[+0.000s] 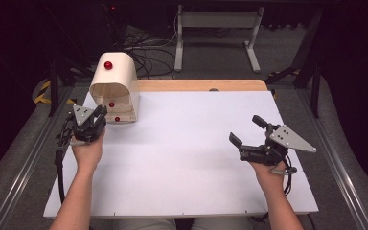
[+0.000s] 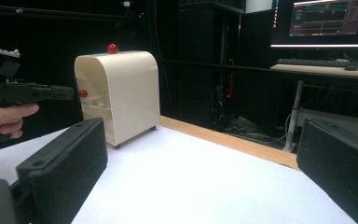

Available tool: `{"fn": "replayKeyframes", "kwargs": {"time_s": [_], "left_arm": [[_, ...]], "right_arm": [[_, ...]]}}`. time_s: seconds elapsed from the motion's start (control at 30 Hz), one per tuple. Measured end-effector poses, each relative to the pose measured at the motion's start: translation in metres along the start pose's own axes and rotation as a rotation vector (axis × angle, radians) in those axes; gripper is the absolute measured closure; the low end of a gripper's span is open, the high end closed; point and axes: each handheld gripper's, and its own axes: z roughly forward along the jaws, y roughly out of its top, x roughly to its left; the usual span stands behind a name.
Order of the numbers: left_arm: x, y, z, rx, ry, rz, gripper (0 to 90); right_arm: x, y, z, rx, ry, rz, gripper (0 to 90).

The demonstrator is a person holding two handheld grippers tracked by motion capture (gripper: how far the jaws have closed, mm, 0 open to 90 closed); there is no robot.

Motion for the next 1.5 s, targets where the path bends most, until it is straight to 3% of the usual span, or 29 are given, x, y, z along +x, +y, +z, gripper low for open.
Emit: {"fn": "replayKeyframes", "kwargs": {"time_s": [0.5, 1.1, 1.23, 1.5], "left_arm": [[-0.001, 0.007, -0.027, -0.063, -0.045, -0.045, 58.1], [-0.013, 0.017, -0.051, -0.102, -0.090, -0.011, 40.1], [-0.015, 0.019, -0.054, -0.106, -0.112, -0.025, 36.6], [-0.018, 0.019, -0.060, -0.106, -0.119, -0.014, 30.2]], "right_arm": [[0.002, 0.000, 0.004, 0.001, 0.011, 0.001, 2.3], [0.003, -0.001, 0.005, 0.007, 0.009, 0.004, 2.3], [0.002, -0.001, 0.006, 0.005, 0.010, 0.004, 2.3], [0.002, -0.002, 0.009, 0.006, 0.014, 0.004, 2.3]]}}
